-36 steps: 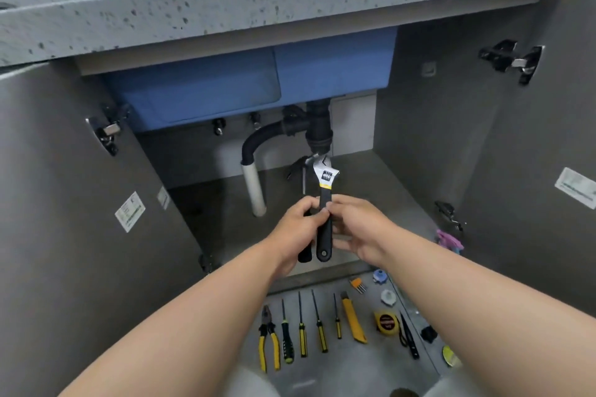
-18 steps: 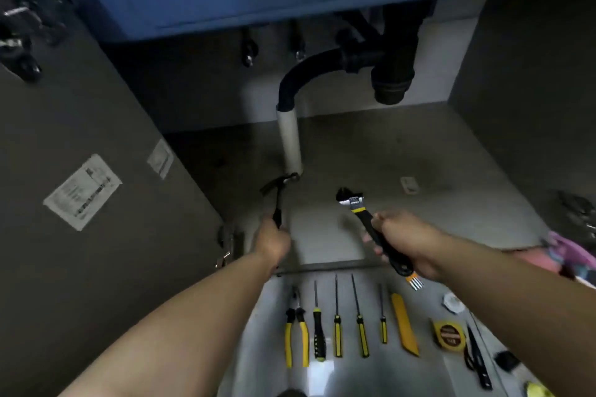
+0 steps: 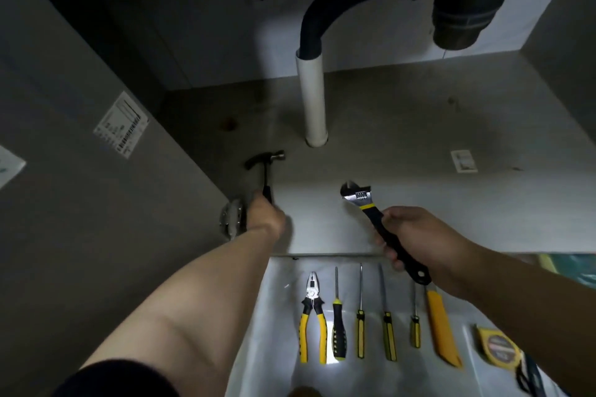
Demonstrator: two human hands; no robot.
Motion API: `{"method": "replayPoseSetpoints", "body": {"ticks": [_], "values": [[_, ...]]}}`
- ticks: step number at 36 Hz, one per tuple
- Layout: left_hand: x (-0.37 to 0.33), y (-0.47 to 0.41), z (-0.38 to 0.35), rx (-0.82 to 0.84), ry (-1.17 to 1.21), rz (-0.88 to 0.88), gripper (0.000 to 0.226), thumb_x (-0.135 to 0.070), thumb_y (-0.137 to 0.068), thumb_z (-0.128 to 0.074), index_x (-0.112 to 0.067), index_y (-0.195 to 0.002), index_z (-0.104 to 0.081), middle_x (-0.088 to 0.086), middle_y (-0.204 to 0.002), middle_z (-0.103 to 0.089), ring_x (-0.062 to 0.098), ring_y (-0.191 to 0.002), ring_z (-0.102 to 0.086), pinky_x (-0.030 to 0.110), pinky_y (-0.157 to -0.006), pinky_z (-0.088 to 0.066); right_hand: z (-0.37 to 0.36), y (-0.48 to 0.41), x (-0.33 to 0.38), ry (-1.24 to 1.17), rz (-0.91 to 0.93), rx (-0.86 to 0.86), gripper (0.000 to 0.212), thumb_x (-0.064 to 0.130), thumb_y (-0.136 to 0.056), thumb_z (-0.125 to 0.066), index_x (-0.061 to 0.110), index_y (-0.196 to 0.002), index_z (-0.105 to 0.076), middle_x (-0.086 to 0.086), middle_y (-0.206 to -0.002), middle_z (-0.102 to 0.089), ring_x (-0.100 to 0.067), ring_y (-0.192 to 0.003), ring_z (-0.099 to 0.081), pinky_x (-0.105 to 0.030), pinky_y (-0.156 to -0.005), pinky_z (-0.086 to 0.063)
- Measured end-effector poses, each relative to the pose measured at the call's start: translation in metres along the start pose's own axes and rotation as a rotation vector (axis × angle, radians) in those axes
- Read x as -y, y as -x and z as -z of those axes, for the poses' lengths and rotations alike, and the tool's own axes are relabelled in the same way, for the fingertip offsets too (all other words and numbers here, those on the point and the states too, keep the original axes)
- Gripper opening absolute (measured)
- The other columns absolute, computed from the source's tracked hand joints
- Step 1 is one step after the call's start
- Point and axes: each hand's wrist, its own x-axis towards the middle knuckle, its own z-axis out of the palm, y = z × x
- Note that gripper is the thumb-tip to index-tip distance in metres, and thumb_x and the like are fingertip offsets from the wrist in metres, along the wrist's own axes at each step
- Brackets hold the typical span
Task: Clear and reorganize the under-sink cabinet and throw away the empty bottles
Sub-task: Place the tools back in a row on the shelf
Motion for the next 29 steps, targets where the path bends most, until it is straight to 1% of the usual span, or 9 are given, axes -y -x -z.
{"method": "replayPoseSetpoints", "body": {"ticks": [5, 8, 11, 17, 21, 24, 26, 27, 29], "values": [[0.002, -0.009, -0.003, -0.071, 0.036, -0.029, 0.022, -0.007, -0.099, -0.051, -0.014, -0.12, -0.054, 0.014, -0.116, -0.05, 0.025, -0.106, -0.052, 0.021, -0.088, -0.04, -0.002, -0.005, -0.007, -0.018, -0.011, -0.03, 0.03, 0.01, -0.105, -0.037, 0.003, -0.093, -0.063, -0.014, -0.077, -0.061, -0.016, -0.046, -0.049, -0.028, -0.045, -0.041], [0.002, -0.014, -0.006, -0.1, 0.005, -0.055, 0.034, -0.011, -0.1, -0.05, -0.008, -0.134, -0.054, 0.017, -0.132, -0.049, 0.032, -0.121, -0.052, 0.028, -0.103, -0.039, -0.004, -0.008, -0.01, -0.019, -0.002, -0.039, 0.029, 0.01, -0.105, -0.038, 0.004, -0.093, -0.063, -0.014, -0.079, -0.061, -0.018, -0.05, -0.049, -0.029, -0.047, -0.041], [0.0, -0.019, -0.007, -0.126, 0.02, -0.027, 0.04, -0.015, -0.101, -0.05, -0.009, -0.141, -0.051, 0.018, -0.142, -0.045, 0.033, -0.128, -0.049, 0.032, -0.108, -0.034, -0.005, -0.009, -0.015, -0.03, 0.002, -0.043, 0.029, 0.01, -0.105, -0.038, 0.003, -0.094, -0.063, -0.015, -0.079, -0.061, -0.019, -0.053, -0.05, -0.03, -0.048, -0.042], [0.002, -0.028, -0.01, -0.127, -0.064, -0.067, 0.045, -0.013, -0.1, -0.051, -0.017, -0.145, -0.051, 0.023, -0.145, -0.045, 0.037, -0.13, -0.05, 0.034, -0.107, -0.038, -0.006, -0.012, -0.023, -0.01, -0.001, -0.031, 0.028, 0.009, -0.105, -0.038, 0.001, -0.099, -0.064, -0.016, -0.081, -0.062, -0.02, -0.053, -0.051, -0.03, -0.046, -0.041], [0.0, -0.026, -0.008, -0.137, -0.068, -0.1, 0.05, -0.002, -0.094, -0.051, -0.015, -0.143, -0.051, 0.019, -0.141, -0.051, 0.036, -0.126, -0.052, 0.031, -0.098, -0.044, -0.008, -0.012, -0.023, -0.014, -0.001, -0.016, 0.026, 0.009, -0.105, -0.04, 0.001, -0.1, -0.065, -0.017, -0.082, -0.065, -0.021, -0.056, -0.057, -0.029, -0.049, -0.046], [0.0, -0.009, -0.008, -0.18, -0.13, -0.116, 0.057, -0.004, -0.089, -0.055, -0.015, -0.144, -0.047, 0.022, -0.14, -0.045, 0.039, -0.123, -0.051, 0.036, -0.103, -0.041, -0.01, -0.012, -0.021, -0.018, -0.004, 0.027, 0.023, 0.009, -0.104, -0.046, 0.001, -0.1, -0.067, -0.014, -0.085, -0.071, -0.022, -0.067, -0.066, -0.032, -0.061, -0.053], [0.0, 0.01, -0.013, -0.235, -0.107, -0.197, 0.059, -0.002, -0.081, -0.06, -0.013, -0.138, -0.051, 0.02, -0.134, -0.043, 0.038, -0.117, -0.05, 0.034, -0.106, -0.038, -0.012, -0.014, -0.019, 0.033, 0.01, 0.032, 0.02, 0.011, -0.103, -0.05, 0.006, -0.101, -0.069, -0.009, -0.091, -0.076, -0.022, -0.086, -0.069, -0.034, -0.078, -0.054], [-0.003, 0.022, -0.016, -0.253, -0.052, -0.256, 0.053, -0.001, -0.081, -0.059, -0.012, -0.133, -0.055, 0.018, -0.131, -0.044, 0.035, -0.116, -0.05, 0.033, -0.107, -0.038, -0.013, -0.015, -0.017, 0.049, 0.019, 0.026, 0.019, 0.012, -0.102, -0.051, 0.008, -0.101, -0.07, -0.006, -0.093, -0.077, -0.021, -0.093, -0.068, -0.034, -0.083, -0.052], [-0.01, 0.045, -0.023, -0.191, 0.132, -0.313, 0.031, -0.001, -0.089, -0.058, -0.009, -0.118, -0.063, 0.013, -0.12, -0.054, 0.03, -0.111, -0.055, 0.036, -0.106, -0.043, -0.016, -0.017, -0.011, 0.061, 0.036, 0.002, 0.017, 0.013, -0.101, -0.054, 0.011, -0.1, -0.07, -0.004, -0.094, -0.077, -0.02, -0.096, -0.068, -0.03, -0.079, -0.05]]}}
